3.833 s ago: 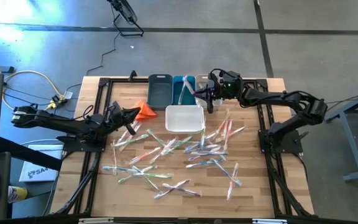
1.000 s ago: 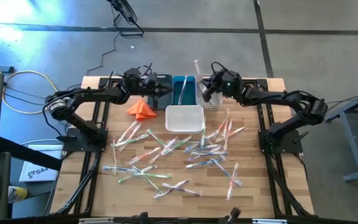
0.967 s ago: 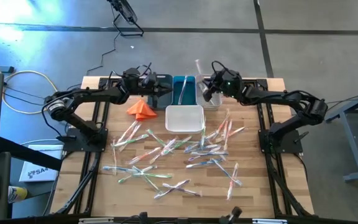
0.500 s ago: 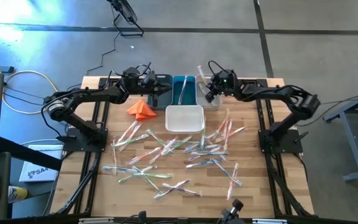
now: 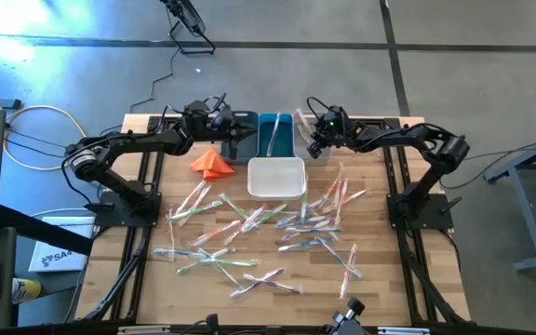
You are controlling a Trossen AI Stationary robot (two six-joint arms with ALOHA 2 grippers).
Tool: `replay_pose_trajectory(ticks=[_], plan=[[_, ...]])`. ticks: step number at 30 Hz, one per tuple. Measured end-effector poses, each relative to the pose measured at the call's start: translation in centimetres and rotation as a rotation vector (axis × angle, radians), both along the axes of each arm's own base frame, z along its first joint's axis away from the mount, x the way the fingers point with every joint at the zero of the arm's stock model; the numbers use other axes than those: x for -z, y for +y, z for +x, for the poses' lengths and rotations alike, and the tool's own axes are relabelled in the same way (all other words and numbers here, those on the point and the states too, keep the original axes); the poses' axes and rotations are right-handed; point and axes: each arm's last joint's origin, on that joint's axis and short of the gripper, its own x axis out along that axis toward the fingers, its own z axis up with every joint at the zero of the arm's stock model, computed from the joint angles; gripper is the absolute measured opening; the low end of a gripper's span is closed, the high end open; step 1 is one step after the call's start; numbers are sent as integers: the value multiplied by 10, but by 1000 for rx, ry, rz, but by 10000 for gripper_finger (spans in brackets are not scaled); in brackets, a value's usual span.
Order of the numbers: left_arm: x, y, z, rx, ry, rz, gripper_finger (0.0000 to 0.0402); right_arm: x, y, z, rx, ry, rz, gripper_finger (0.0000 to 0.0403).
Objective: Pick & Place Toothbrushes
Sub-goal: Put the orange toothbrush into the gray bin, then put the blue toothbrush into the white bin
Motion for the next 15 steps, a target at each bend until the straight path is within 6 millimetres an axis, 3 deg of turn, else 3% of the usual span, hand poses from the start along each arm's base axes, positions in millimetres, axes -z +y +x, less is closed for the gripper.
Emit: replay_pose_trajectory(ticks=[10,15], plan=[[0,0,0,0,0,-1,0,-1,-1,-1,23,12,-17,108],[0,0,0,1,0,-1,0,-15,0,-3,55,-5,-67,125]])
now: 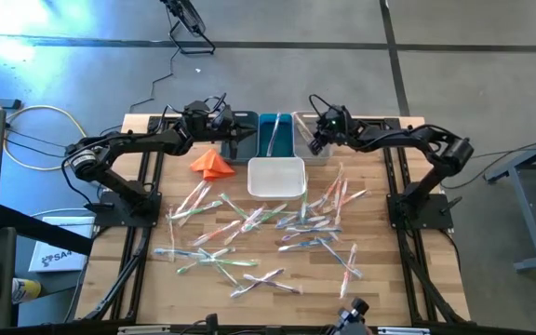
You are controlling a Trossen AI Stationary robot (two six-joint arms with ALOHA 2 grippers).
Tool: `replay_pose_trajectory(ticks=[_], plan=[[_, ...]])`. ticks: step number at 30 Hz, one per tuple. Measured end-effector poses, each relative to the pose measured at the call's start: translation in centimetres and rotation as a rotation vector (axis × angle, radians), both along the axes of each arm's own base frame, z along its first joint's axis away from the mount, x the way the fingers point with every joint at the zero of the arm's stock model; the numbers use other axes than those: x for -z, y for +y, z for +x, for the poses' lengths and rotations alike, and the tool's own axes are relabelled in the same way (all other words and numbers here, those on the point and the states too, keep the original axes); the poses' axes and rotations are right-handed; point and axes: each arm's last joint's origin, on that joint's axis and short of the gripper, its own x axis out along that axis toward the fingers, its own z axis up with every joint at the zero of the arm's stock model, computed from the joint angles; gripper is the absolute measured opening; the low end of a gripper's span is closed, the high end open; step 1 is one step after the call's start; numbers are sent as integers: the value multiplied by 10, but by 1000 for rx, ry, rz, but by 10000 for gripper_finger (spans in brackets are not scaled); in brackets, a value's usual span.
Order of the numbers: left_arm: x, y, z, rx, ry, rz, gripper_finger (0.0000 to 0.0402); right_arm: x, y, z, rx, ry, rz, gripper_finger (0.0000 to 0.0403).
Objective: Pick & Place Toothbrushes
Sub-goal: Put the blue toothbrush into the white bin
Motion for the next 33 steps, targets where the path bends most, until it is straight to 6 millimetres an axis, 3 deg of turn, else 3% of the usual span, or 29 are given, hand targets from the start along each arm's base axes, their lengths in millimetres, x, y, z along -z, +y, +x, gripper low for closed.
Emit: replay_pose_trajectory(ticks=[12,19,33], plan=[[2,0,0,-17,16,-9,0,-56,22,-4,-189,-215,-46,70],[2,0,0,-19,20,-13,0,-58,33,2,-273,-226,-38,8],[4,0,0,-2,25,-49,0,-59,38,6,-310,-213,-56,9]])
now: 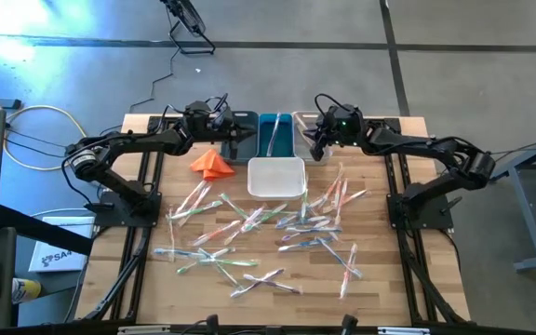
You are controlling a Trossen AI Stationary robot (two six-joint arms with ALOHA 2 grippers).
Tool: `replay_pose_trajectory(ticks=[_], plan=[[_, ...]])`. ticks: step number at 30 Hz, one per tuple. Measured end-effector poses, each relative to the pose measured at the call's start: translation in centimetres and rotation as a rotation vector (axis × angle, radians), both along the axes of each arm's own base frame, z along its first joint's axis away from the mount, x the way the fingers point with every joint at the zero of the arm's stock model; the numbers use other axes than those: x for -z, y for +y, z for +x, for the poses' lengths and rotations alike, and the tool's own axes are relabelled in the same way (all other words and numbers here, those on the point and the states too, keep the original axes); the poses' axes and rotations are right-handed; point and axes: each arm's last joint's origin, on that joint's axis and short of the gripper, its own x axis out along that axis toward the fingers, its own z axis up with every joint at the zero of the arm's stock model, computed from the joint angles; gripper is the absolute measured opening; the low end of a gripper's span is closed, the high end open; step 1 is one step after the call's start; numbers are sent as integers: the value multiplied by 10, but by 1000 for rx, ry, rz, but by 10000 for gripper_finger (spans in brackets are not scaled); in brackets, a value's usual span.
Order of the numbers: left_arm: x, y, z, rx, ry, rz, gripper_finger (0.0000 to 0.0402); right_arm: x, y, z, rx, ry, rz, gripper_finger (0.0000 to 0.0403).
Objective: Pick & Place Toothbrushes
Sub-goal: Put the blue toothbrush into the white bin
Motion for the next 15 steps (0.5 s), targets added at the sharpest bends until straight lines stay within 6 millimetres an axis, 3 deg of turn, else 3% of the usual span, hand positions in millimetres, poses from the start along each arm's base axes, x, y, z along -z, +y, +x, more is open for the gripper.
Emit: replay_pose_trajectory(ticks=[9,15], plan=[[8,-6,-1,147,54,-86,0,0,0,0,0,0,0,9],[16,-25,-14,198,42,-104,0,0,0,0,13,-9,24,8]])
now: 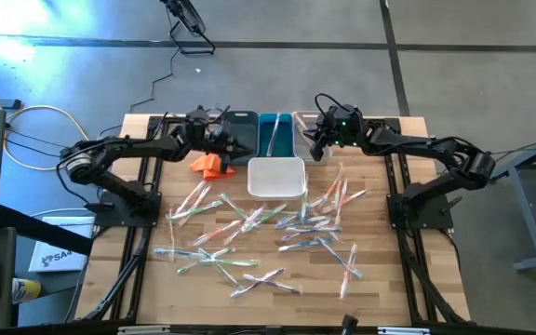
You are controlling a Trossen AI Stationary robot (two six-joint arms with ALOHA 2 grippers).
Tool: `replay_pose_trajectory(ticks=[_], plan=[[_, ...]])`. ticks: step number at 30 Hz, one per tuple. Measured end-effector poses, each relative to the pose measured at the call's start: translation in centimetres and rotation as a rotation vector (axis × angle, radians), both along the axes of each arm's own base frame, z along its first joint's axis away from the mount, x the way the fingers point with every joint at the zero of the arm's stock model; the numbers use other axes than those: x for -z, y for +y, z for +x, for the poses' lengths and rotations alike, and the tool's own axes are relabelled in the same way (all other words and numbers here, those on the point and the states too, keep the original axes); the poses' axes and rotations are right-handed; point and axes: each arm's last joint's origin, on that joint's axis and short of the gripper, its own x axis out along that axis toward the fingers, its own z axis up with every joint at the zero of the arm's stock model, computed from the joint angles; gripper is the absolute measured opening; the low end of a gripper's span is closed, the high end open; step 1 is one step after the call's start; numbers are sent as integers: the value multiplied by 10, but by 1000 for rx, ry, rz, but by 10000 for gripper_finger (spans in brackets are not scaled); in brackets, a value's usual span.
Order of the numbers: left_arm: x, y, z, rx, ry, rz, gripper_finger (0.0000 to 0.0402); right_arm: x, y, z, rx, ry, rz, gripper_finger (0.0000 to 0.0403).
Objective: Pick & Place Toothbrushes
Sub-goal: Put the blue toothbrush into the white bin
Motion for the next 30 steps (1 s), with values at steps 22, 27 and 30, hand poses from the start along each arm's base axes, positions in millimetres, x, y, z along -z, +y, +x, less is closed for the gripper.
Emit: replay_pose_trajectory(ticks=[22,27,30], plan=[[-4,-59,-85,-156,-163,117,0,0,0,0,1,4,0,4],[-5,-61,-88,-156,-166,123,0,0,0,0,0,4,1,4],[-5,-61,-88,-156,-163,121,0,0,0,0,0,4,1,4]])
